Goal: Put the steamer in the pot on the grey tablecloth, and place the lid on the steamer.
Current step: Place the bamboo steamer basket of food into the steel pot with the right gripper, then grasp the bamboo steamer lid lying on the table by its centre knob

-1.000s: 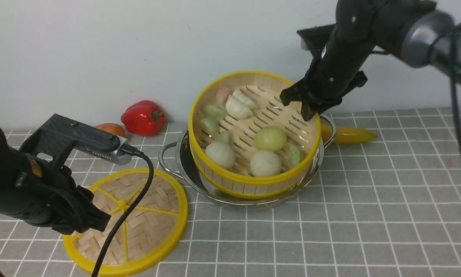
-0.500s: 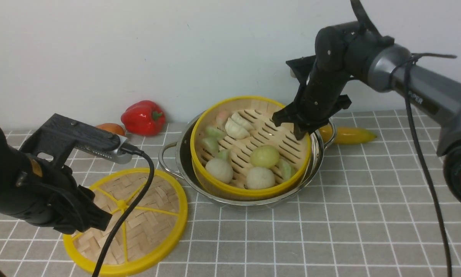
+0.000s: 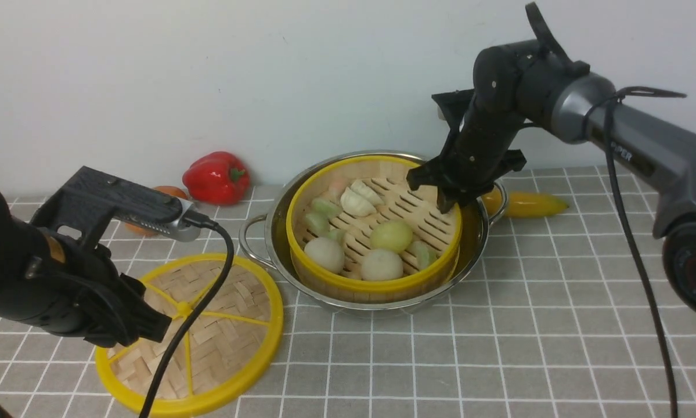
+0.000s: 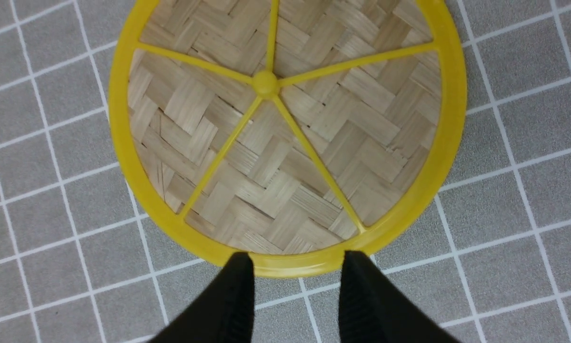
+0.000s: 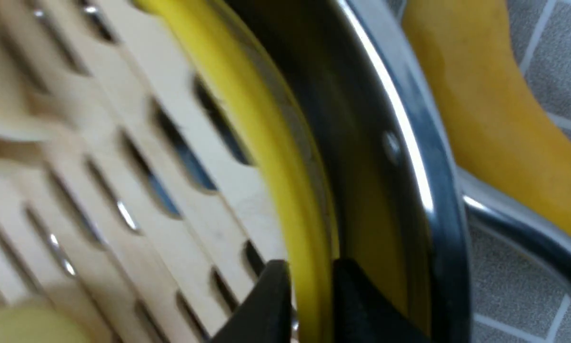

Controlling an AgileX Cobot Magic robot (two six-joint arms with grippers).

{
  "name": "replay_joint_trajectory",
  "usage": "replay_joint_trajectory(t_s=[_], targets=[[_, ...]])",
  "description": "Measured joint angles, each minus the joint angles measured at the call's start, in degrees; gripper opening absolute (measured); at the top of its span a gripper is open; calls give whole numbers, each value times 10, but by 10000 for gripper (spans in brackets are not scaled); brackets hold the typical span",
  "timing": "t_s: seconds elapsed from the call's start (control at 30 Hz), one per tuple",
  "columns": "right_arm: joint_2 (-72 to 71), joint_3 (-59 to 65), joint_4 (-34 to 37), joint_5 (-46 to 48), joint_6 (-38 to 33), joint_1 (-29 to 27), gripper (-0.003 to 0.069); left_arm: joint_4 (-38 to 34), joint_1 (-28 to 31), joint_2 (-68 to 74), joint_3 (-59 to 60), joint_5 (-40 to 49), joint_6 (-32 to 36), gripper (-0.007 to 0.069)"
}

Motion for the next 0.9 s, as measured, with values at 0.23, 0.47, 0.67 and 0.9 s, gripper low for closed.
replay_joint_trajectory(t_s=[0.23,0.47,0.67,0.9], targets=[[-17,-1,2,-1,2,0,379,0,0,0,0,-30,-2,243],[-97,-1,-86,1,1,0,435,25,8,33,0,-67,-63,243],[-258,0,-101,-3,-1,0,440,41,42,117,-1,-101,-113,243],[-474,25,-35,-9,-17,0,440,-12,45,212,-41,-127,-92,243]])
